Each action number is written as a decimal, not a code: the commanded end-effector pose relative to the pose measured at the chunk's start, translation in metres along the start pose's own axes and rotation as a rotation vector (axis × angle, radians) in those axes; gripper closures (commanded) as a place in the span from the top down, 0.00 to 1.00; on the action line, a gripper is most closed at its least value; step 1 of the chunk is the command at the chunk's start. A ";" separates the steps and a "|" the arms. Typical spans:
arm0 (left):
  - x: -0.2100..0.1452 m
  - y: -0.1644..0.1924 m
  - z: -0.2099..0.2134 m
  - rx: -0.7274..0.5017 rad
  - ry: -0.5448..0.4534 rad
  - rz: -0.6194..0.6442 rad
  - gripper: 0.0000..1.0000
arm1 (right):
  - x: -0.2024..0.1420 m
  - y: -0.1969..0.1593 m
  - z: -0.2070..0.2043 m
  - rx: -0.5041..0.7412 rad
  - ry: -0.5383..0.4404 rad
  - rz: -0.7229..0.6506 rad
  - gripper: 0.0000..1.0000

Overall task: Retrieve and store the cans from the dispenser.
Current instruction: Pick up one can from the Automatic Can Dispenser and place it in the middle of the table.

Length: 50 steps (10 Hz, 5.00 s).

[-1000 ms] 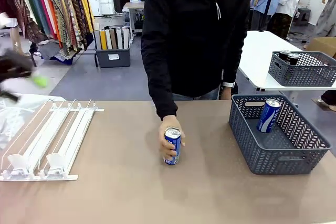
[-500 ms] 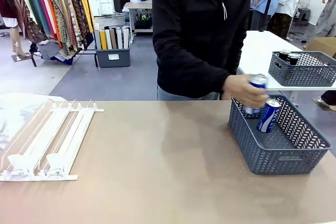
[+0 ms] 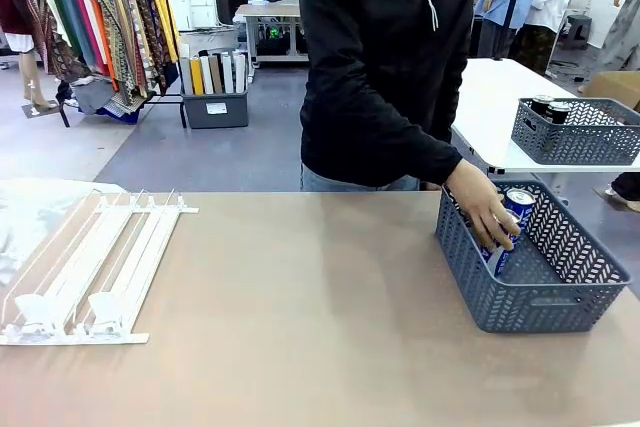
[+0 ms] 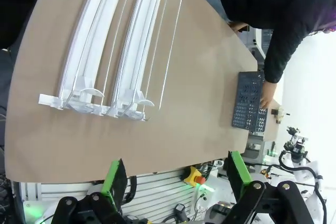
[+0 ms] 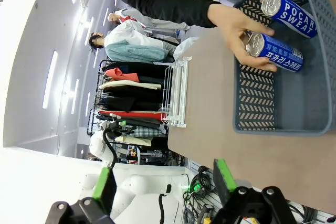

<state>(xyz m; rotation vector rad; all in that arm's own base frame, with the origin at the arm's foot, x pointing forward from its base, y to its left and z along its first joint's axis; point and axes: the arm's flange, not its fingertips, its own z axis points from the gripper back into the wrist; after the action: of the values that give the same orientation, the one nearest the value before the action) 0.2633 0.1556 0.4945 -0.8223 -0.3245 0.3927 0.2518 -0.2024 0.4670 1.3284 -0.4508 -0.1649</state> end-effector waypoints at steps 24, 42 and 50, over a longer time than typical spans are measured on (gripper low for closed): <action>-0.001 0.001 0.001 -0.025 -0.002 -0.009 1.00 | 0.002 0.002 0.001 0.014 -0.007 0.013 1.00; -0.001 0.001 0.001 -0.025 -0.002 -0.009 1.00 | 0.002 0.002 0.001 0.014 -0.007 0.013 1.00; -0.001 0.001 0.001 -0.025 -0.002 -0.009 1.00 | 0.002 0.002 0.001 0.014 -0.007 0.013 1.00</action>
<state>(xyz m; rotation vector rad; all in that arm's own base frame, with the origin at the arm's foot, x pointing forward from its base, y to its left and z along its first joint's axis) 0.2620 0.1566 0.4942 -0.8266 -0.3224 0.3968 0.2518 -0.2024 0.4670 1.3284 -0.4509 -0.1649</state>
